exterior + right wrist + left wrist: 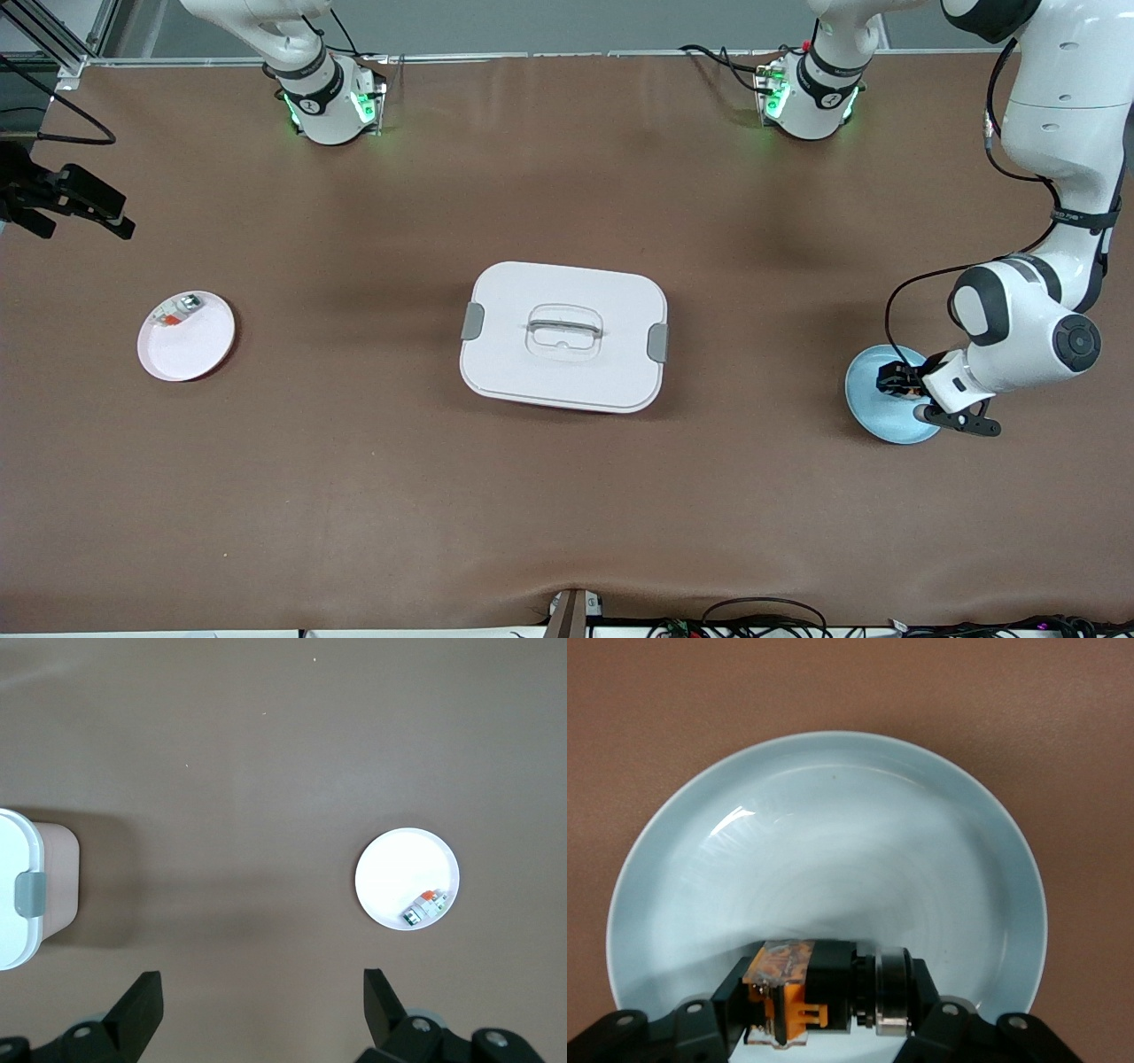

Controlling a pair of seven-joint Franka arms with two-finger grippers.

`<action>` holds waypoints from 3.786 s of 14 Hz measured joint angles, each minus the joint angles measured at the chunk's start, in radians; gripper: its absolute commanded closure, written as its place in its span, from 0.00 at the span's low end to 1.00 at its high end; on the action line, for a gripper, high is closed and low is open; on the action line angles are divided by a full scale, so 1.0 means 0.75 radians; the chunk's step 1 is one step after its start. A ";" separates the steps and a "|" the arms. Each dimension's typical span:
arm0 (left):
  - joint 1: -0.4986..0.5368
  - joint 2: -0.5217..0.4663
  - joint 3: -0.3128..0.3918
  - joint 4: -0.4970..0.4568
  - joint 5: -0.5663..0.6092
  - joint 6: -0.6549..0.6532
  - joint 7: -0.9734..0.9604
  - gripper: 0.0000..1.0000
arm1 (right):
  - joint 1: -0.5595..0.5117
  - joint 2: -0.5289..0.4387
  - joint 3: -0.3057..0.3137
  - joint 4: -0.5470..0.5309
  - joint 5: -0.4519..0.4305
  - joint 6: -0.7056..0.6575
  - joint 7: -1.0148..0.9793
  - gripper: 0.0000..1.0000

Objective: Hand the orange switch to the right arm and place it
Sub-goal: 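Lift the orange switch off the blue plate with the left gripper, then carry the switch over the white box while the right gripper reaches in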

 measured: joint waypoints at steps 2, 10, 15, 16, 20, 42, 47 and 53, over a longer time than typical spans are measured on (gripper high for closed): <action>0.000 0.000 0.000 0.000 0.000 0.000 0.000 0.81 | -0.002 0.000 -0.007 0.000 0.000 -0.014 0.003 0.00; -0.007 -0.098 -0.012 0.047 -0.003 -0.150 -0.078 0.81 | -0.004 0.000 -0.012 -0.001 0.000 -0.060 0.042 0.00; -0.011 -0.333 -0.076 0.056 -0.005 -0.444 -0.251 0.81 | -0.004 0.000 -0.010 -0.001 0.000 -0.062 0.066 0.00; -0.011 -0.371 -0.097 0.061 -0.005 -0.498 -0.302 0.81 | -0.003 0.000 -0.008 -0.001 0.000 -0.062 0.067 0.00; -0.013 -0.466 -0.219 0.126 -0.007 -0.734 -0.581 0.81 | -0.001 0.000 -0.001 -0.001 0.000 -0.062 0.068 0.00; -0.177 -0.488 -0.759 0.328 -0.264 -0.699 -2.686 0.81 | 0.040 0.000 0.006 0.036 -0.019 -0.021 0.068 0.00; -0.323 -0.429 -0.760 0.357 -0.266 -0.513 -3.053 0.81 | 0.059 0.007 0.009 0.036 -0.027 -0.023 0.068 0.00; -0.449 -0.406 -0.762 0.365 -0.266 -0.253 -3.355 0.81 | 0.149 0.026 0.014 0.031 -0.012 -0.031 0.017 0.00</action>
